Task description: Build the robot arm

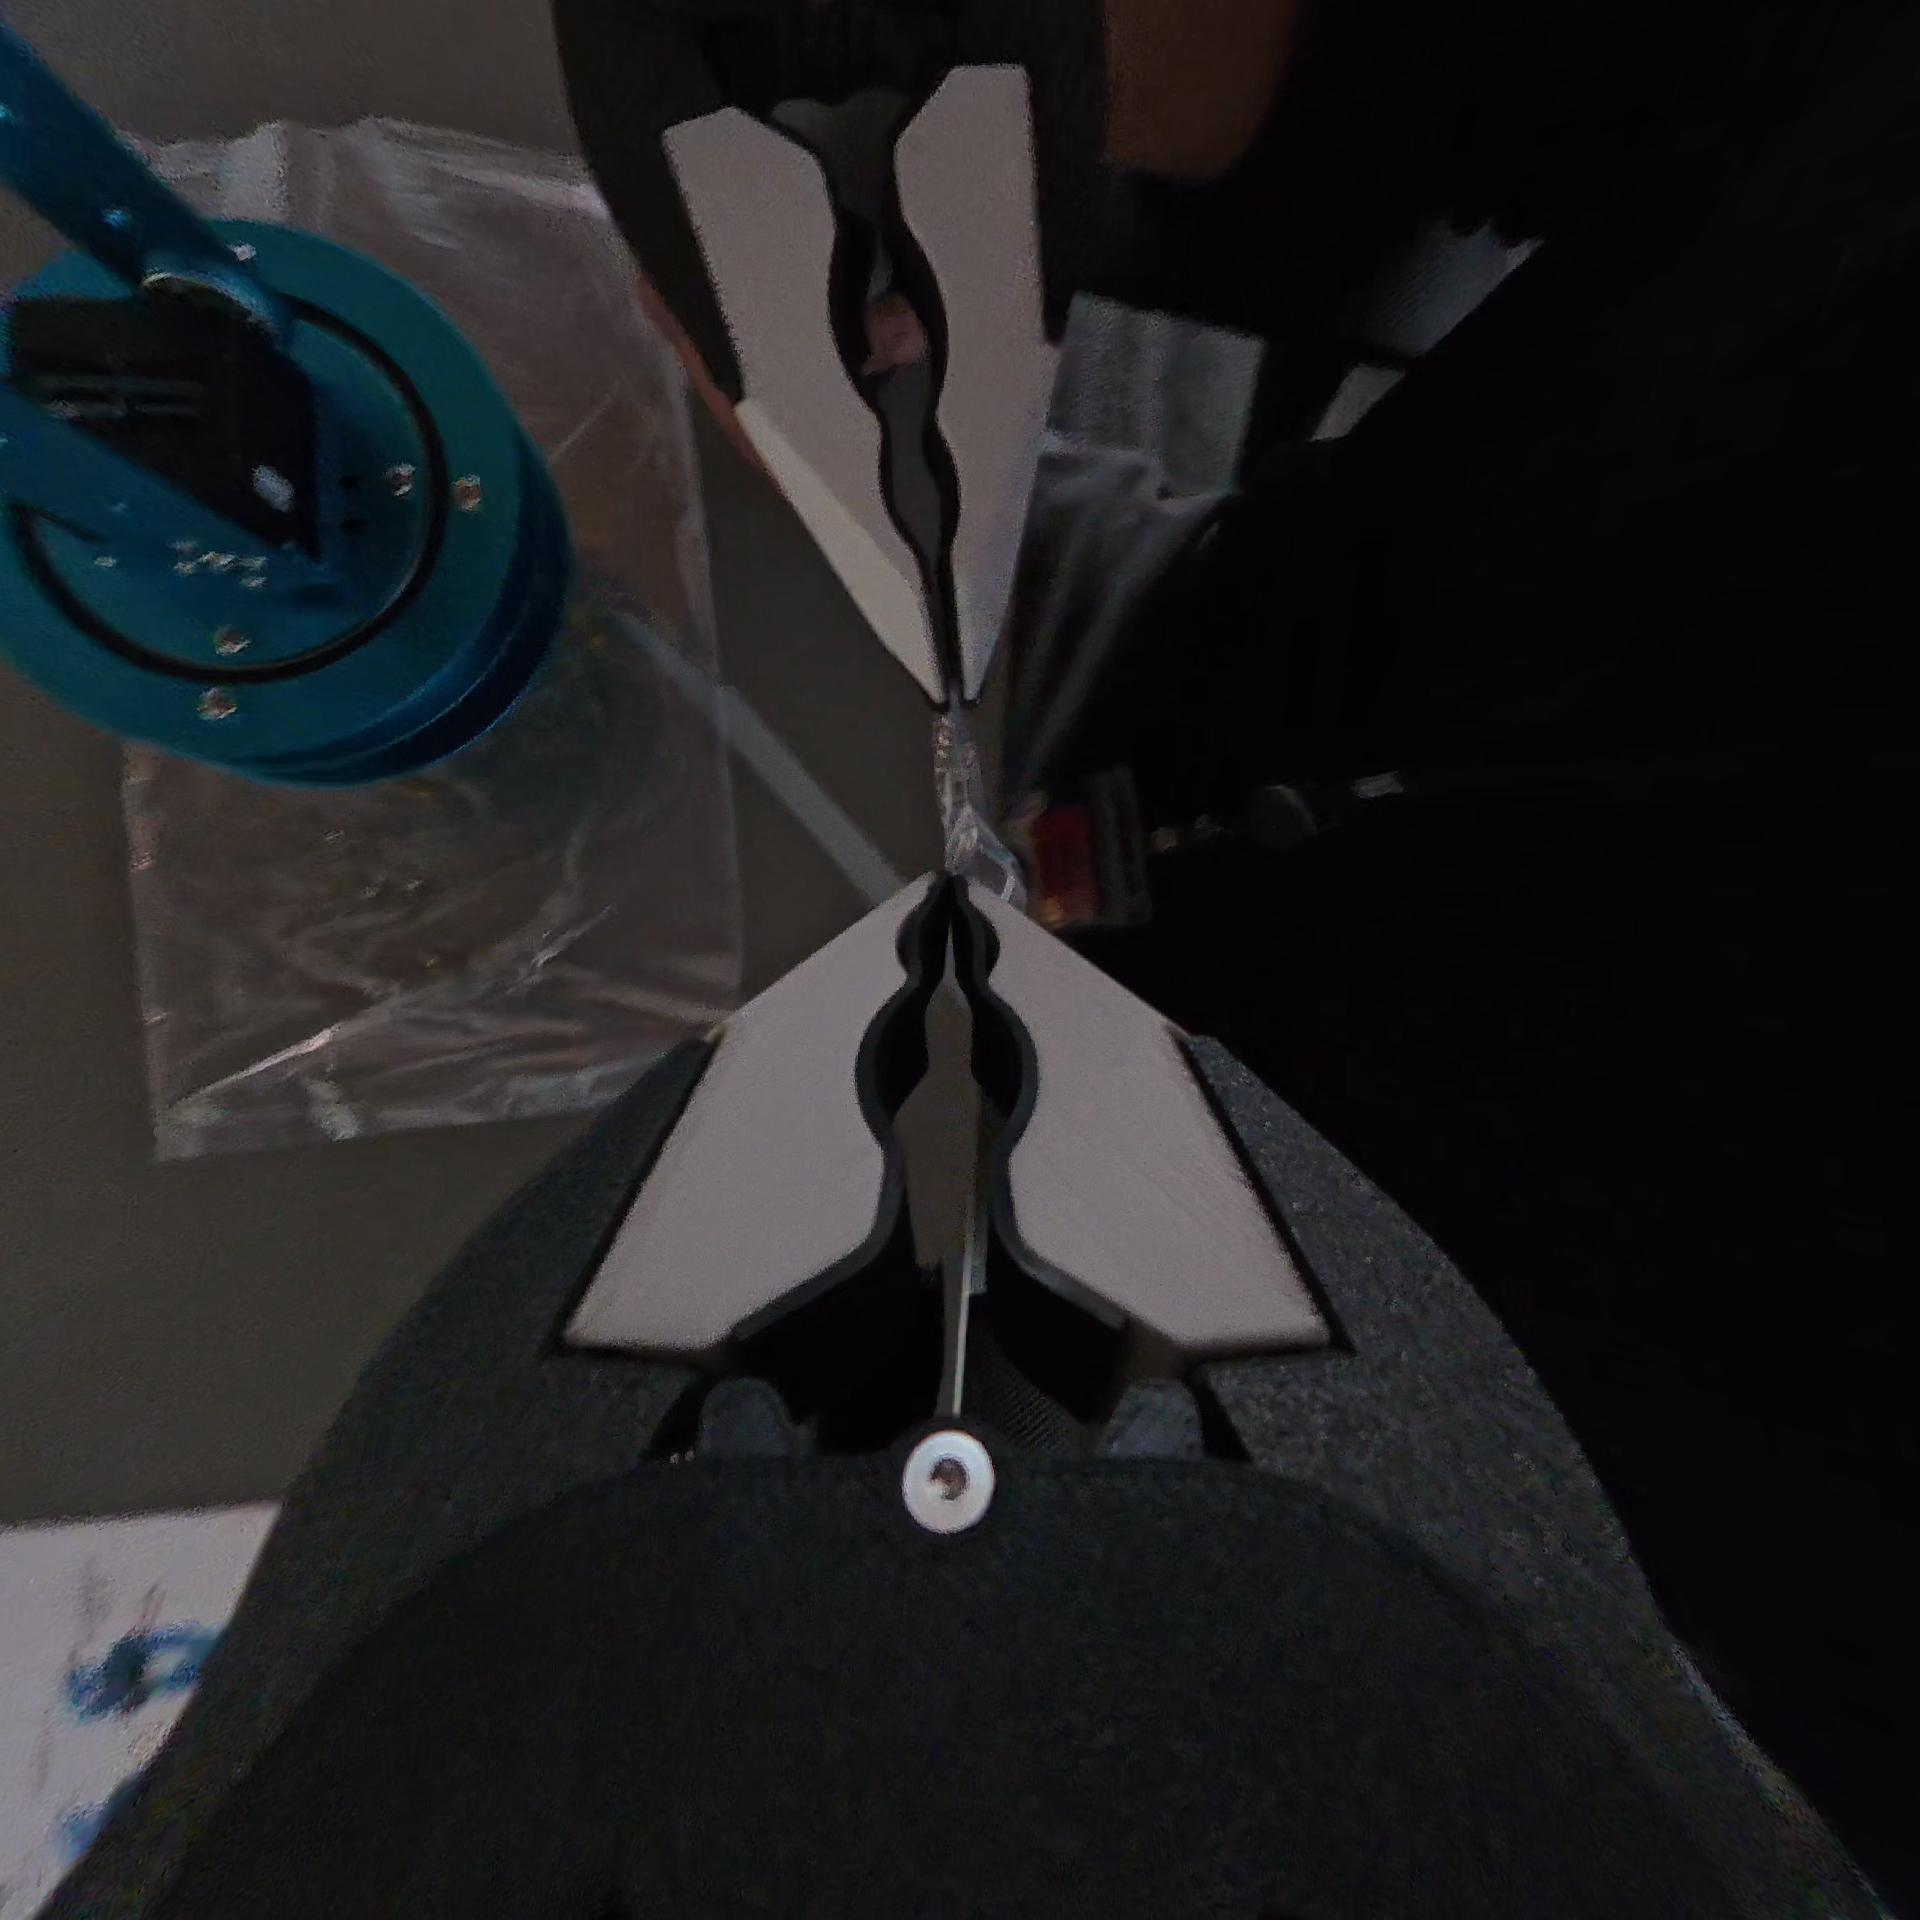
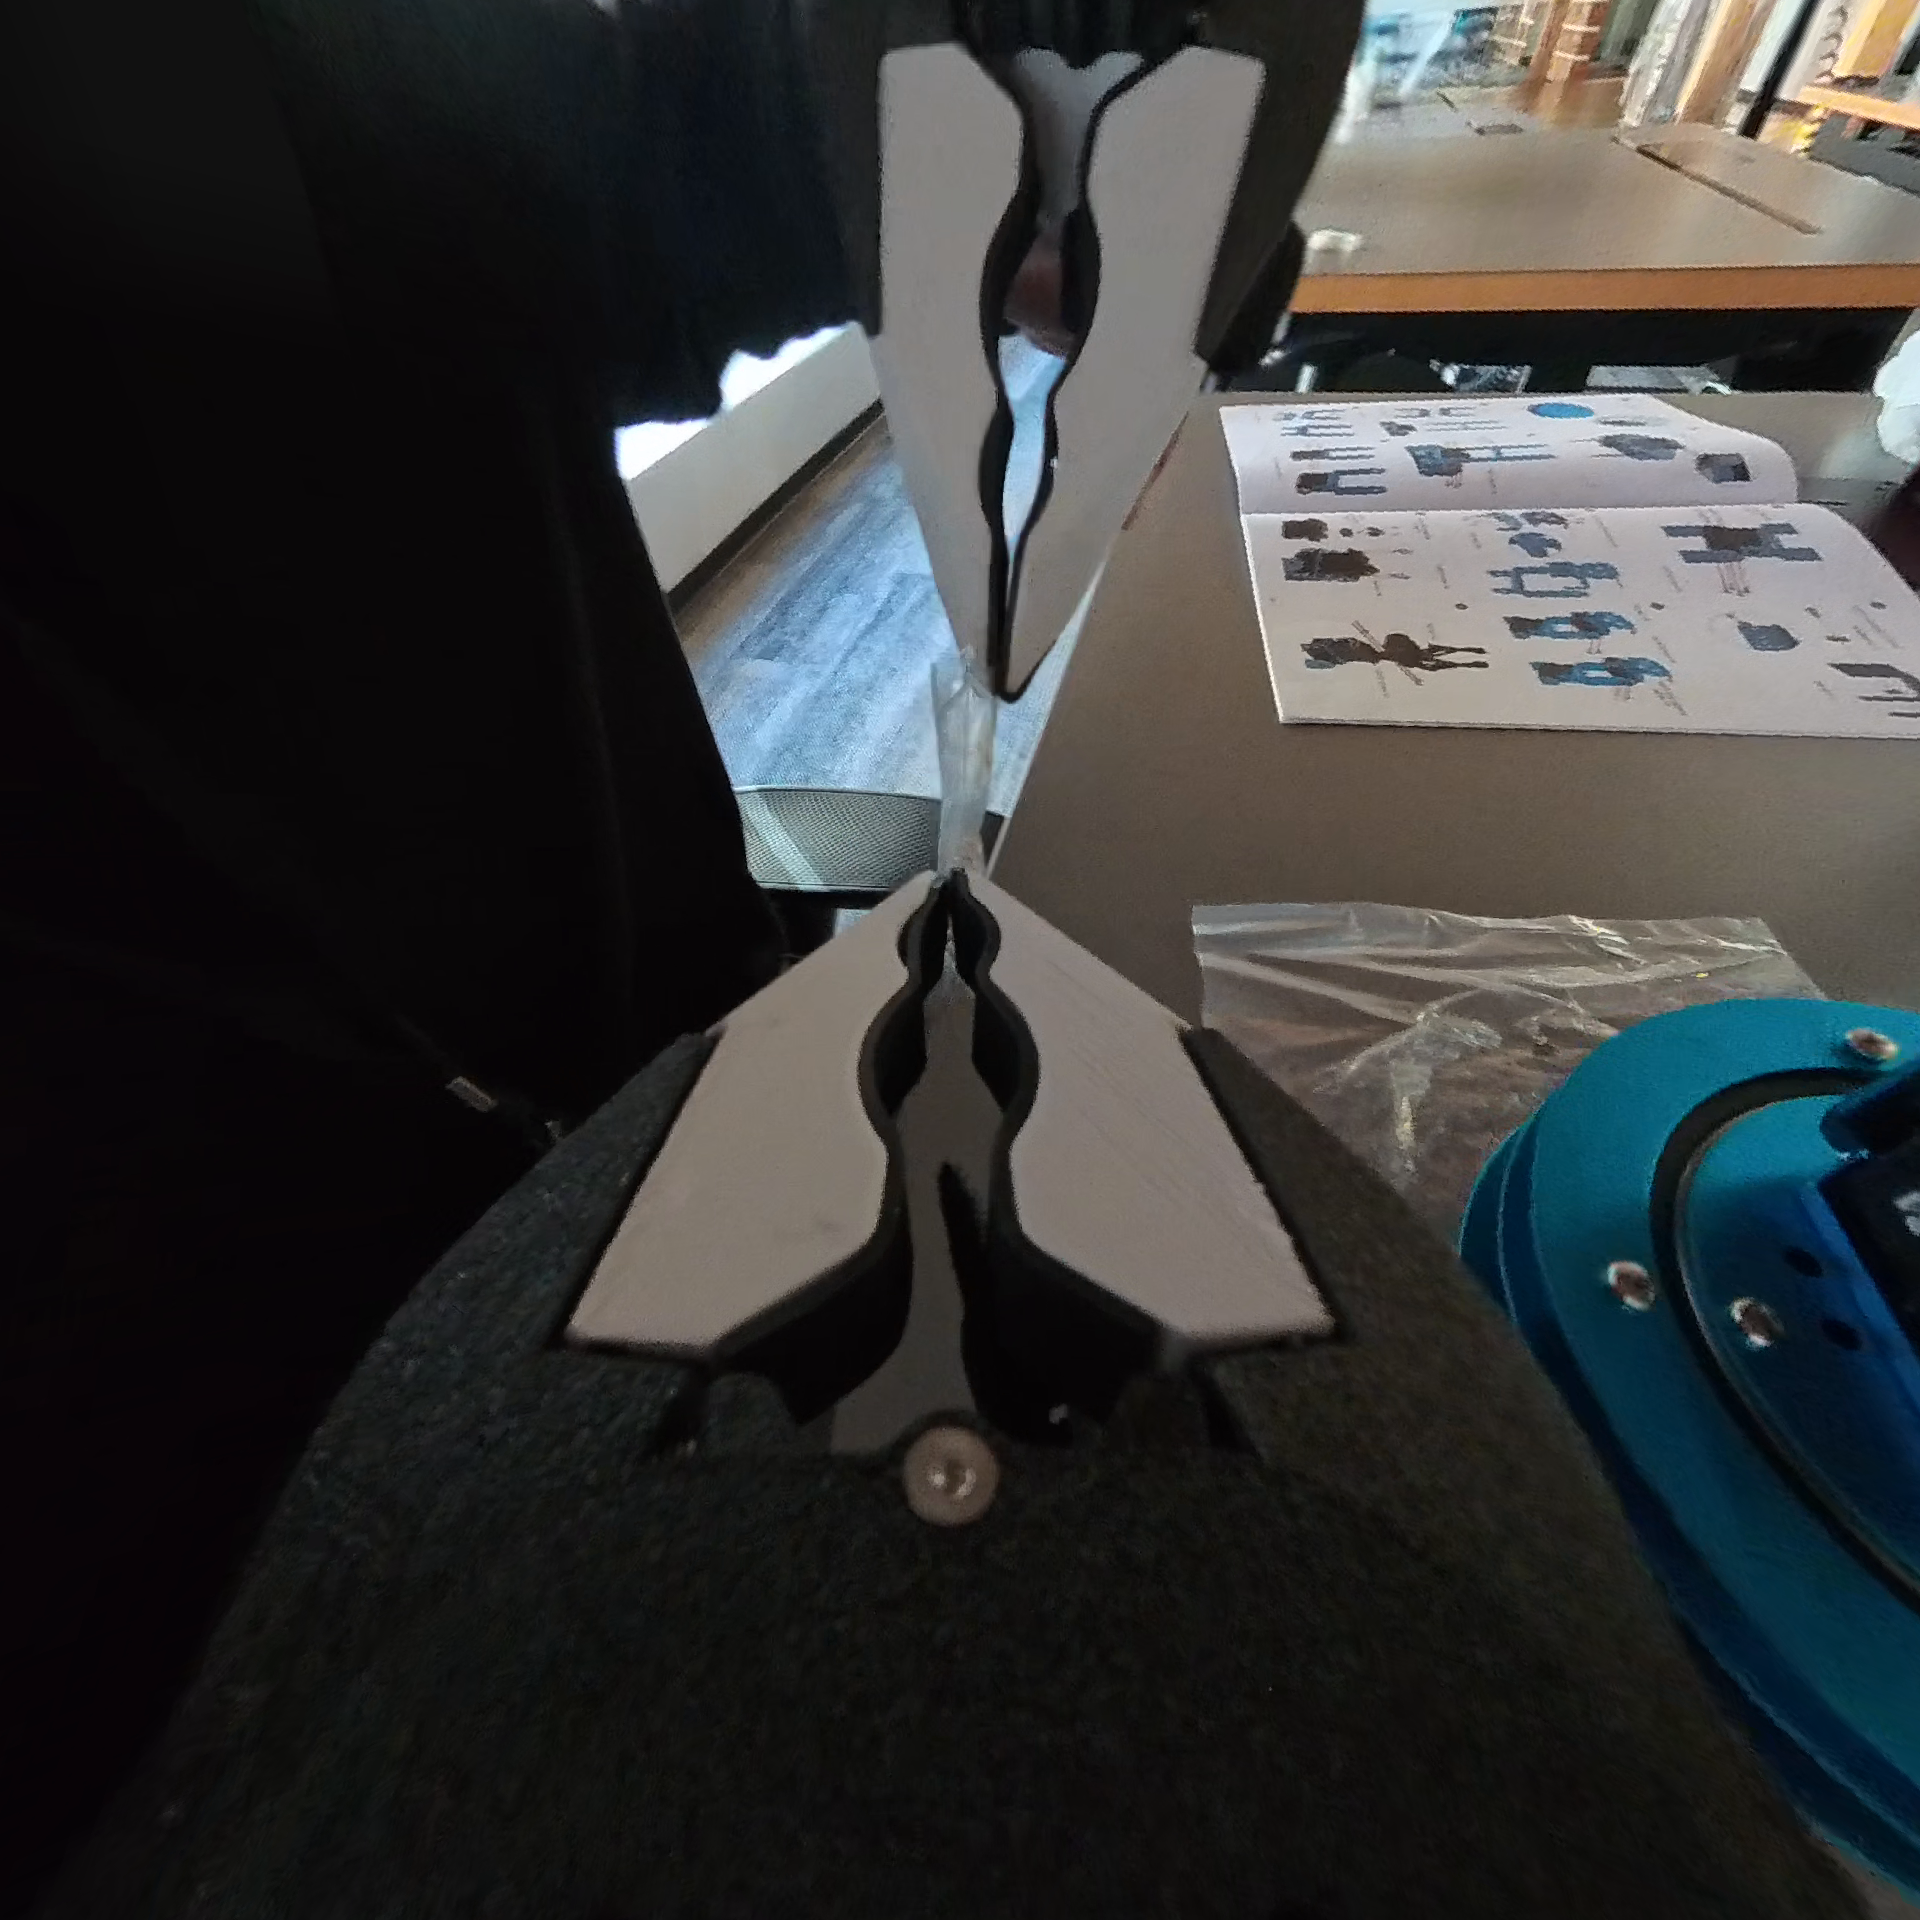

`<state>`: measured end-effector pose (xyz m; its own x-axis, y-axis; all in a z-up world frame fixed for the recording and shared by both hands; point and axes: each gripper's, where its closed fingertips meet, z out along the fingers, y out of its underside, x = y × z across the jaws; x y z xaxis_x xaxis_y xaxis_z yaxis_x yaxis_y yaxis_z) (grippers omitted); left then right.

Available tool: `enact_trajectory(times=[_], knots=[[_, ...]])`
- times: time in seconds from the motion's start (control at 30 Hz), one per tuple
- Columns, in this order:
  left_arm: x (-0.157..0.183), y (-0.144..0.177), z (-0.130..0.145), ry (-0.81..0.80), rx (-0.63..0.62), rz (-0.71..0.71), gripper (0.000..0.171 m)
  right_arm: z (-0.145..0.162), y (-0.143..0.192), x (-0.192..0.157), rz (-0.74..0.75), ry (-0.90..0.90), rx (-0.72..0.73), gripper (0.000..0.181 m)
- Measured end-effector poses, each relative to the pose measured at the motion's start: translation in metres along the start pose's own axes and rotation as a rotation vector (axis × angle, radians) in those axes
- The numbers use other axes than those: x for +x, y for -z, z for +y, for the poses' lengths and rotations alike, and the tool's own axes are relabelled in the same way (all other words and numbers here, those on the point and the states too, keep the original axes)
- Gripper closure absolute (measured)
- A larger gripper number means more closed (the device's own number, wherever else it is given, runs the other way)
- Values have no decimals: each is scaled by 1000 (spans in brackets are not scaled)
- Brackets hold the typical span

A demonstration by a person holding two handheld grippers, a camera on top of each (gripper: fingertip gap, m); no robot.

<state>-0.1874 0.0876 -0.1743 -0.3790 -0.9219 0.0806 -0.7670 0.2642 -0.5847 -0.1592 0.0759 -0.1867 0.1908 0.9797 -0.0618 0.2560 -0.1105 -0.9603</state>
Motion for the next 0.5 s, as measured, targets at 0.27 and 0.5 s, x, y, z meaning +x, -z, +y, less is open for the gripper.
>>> enact_trajectory(times=[0.27,0.5], knots=[[-1,18,18,-56,101,-170,171,-10,-24,15,47,-66,25,181],[-2,45,10,-55,290,-126,171,-28,-24,14,-40,-148,156,168]])
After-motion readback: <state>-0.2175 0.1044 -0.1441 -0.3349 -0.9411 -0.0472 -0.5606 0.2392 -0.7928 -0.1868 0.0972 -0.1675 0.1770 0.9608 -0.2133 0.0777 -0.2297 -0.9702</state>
